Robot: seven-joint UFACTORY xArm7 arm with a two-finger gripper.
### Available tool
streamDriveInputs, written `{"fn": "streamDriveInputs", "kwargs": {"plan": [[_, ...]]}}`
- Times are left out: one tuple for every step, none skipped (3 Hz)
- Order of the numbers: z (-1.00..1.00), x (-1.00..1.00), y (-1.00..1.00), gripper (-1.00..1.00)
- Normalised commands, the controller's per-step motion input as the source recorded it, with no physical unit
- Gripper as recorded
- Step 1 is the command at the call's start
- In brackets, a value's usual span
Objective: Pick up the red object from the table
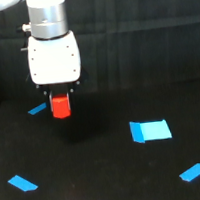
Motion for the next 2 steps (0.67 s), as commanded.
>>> {"fn": "streamDriveInputs", "kwargs": {"plan": [[0.59, -0.11, -0.09, -0.98], [0.52, -0.09, -0.16, -1.00]]}}
